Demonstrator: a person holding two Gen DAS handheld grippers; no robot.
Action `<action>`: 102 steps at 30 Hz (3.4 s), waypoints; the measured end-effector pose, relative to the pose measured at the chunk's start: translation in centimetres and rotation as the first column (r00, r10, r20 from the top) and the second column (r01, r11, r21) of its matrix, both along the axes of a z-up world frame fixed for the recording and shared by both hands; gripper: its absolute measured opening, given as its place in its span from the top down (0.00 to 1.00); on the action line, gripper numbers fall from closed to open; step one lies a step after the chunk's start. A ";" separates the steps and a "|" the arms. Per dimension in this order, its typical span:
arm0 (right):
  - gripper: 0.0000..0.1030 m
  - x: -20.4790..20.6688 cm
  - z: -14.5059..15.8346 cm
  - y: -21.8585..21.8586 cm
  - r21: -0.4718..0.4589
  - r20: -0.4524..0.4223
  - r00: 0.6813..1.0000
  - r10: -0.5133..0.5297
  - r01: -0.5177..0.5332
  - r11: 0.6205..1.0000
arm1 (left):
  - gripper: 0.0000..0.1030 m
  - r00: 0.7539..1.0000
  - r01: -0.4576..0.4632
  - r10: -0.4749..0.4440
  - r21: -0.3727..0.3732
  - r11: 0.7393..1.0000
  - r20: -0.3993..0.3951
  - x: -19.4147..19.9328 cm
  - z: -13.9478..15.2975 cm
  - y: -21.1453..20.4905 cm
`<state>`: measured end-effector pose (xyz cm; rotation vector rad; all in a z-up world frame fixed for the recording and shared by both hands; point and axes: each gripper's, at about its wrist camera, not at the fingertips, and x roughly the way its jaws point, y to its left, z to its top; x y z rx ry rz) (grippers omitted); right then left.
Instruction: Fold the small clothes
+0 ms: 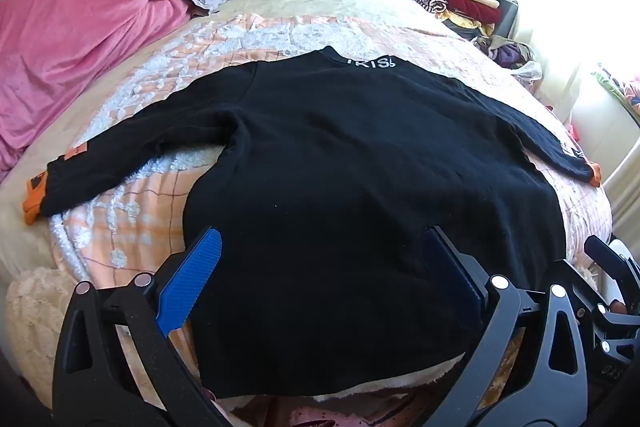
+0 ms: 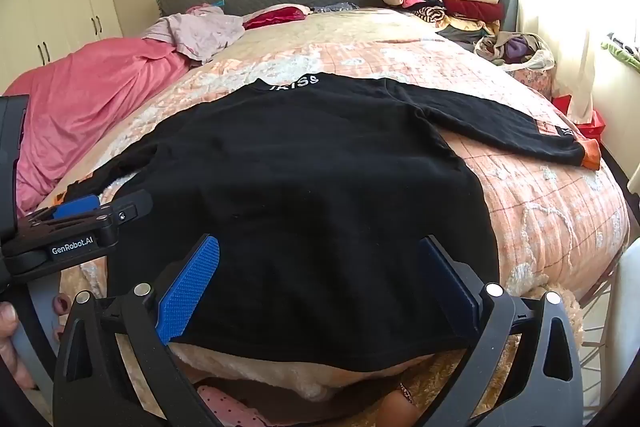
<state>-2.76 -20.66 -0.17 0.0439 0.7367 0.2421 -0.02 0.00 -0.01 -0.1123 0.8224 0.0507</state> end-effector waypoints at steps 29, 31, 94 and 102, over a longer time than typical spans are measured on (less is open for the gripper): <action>0.04 -0.4 0.2 -0.1 0.003 -0.005 1.000 -0.003 0.003 1.000 | 0.08 1.000 0.000 0.000 0.008 1.000 -0.007 0.1 0.0 0.0; 0.04 -0.7 0.3 -0.2 0.002 -0.001 1.000 -0.004 0.004 1.000 | 0.08 1.000 0.002 -0.002 0.008 1.000 -0.007 0.1 -0.1 -0.1; 0.04 5.4 0.7 -7.8 0.041 -0.026 0.967 -0.252 0.252 0.967 | 0.08 0.996 0.091 -0.091 0.040 0.995 -0.011 6.9 0.6 -5.3; 0.04 7.8 0.3 -11.5 0.060 -0.044 0.939 -0.340 0.342 0.938 | 0.08 0.991 0.133 -0.132 0.060 0.989 -0.017 9.6 0.6 -6.6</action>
